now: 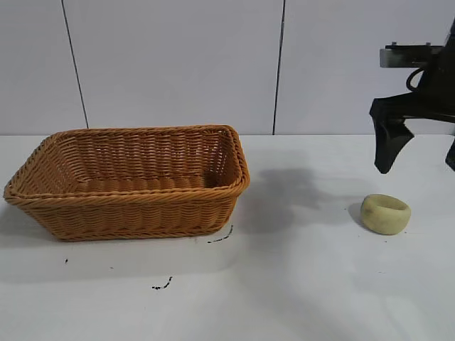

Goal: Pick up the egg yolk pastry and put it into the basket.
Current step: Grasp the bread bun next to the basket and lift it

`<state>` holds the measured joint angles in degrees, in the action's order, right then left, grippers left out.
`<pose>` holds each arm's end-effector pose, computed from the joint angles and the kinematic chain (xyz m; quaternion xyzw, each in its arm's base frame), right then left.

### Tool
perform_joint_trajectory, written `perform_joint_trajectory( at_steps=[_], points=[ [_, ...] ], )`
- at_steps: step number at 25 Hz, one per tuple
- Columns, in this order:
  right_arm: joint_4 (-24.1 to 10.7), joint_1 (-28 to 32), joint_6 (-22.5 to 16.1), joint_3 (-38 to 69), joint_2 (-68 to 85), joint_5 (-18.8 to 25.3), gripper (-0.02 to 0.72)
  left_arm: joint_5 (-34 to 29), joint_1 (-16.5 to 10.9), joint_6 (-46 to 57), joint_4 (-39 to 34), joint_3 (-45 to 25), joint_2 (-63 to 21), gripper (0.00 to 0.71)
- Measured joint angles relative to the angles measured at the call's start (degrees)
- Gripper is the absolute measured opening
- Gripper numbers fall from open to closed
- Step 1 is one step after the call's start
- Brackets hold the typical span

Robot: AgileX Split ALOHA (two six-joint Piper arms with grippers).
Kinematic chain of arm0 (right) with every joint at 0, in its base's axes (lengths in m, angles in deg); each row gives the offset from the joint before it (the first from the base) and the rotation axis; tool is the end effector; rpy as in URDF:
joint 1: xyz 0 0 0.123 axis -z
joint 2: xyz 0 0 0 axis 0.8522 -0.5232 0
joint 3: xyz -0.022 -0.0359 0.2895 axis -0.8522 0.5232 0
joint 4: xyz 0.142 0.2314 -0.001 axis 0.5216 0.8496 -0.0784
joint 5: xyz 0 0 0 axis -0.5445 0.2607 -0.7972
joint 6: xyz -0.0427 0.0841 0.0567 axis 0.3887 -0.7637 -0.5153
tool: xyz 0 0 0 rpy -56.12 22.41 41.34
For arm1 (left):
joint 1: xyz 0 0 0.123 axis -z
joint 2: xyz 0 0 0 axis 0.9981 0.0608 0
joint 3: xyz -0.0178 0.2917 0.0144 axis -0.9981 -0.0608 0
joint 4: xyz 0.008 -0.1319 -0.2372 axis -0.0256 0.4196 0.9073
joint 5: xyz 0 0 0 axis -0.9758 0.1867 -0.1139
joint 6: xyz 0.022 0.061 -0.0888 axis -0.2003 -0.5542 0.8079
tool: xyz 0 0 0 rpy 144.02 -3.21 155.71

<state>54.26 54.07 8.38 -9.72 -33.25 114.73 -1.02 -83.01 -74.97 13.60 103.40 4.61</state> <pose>0.3960 0.0320 0.1718 -0.0625 0.9913 0.0092 0.1158 0.0222 0.0021 0.2778 0.0370 0.8517 0.0096 0.5227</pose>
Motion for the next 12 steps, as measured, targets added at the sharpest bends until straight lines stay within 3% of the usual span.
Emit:
perform_joint_trajectory(
  at_steps=[12],
  points=[
    [0.4,-0.49,-0.17,0.0,-10.21,-9.69,0.696,0.0,0.0,0.0,0.0,0.0,0.0,0.693]
  ],
)
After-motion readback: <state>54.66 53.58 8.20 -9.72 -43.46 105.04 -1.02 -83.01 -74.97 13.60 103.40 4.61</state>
